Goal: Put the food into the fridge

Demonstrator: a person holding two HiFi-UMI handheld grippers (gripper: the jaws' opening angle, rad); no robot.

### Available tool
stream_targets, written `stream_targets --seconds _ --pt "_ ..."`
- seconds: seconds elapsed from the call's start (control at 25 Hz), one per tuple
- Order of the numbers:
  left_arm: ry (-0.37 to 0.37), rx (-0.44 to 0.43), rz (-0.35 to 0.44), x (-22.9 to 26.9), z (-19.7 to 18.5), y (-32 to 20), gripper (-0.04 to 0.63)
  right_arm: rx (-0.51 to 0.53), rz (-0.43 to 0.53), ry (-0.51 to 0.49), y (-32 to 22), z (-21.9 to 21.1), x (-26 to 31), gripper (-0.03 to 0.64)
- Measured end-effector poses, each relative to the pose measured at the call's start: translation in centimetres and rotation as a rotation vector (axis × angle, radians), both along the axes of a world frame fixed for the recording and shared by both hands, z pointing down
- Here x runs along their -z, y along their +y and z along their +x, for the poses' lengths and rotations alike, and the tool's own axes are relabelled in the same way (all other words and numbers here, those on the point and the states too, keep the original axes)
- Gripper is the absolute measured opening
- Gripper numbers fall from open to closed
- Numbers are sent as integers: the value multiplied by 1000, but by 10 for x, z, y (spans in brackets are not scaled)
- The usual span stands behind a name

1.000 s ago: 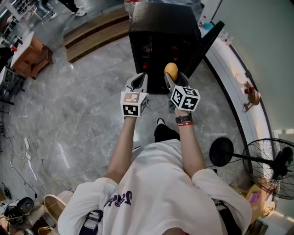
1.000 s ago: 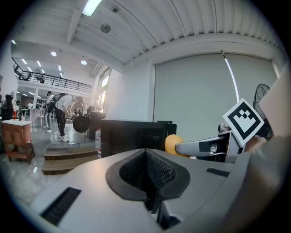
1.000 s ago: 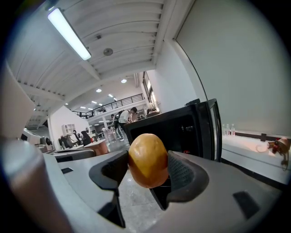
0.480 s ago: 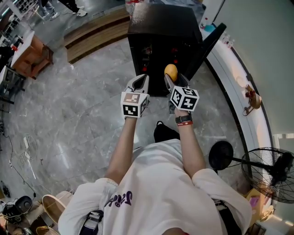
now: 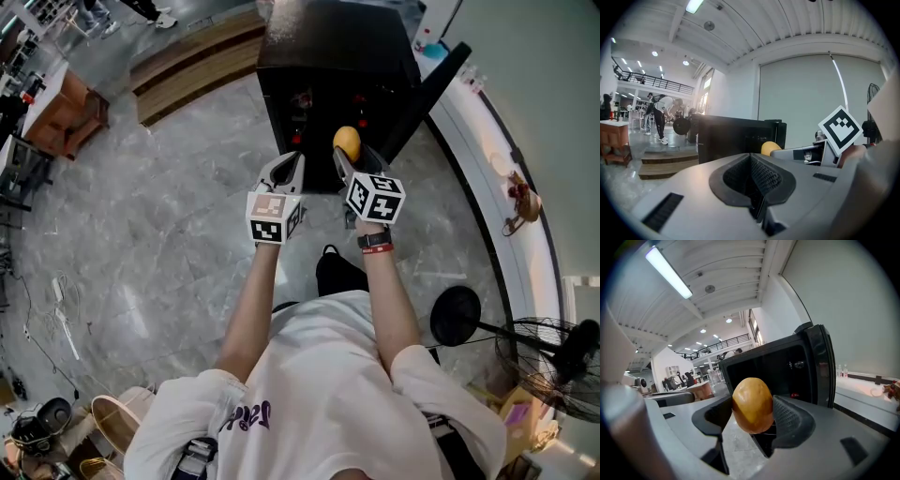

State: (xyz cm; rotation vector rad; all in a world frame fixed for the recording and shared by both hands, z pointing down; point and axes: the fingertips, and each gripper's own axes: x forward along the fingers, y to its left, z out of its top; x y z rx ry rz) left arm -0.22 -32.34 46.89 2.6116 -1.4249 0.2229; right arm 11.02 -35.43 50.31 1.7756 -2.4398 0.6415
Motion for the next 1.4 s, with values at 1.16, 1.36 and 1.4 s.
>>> stream_targets --seconds 1.16,1.36,1.4 --pt "53 -96 -69 -111 7 -92 18 87 -45 178 -147 -18 -128 285" --pt "41 -106 -68 -131 3 -110 17 92 -40 197 -179 -21 -148 285" --pt "42 -106 -71 -134 3 -111 18 96 -45 201 -184 -22 -154 285"
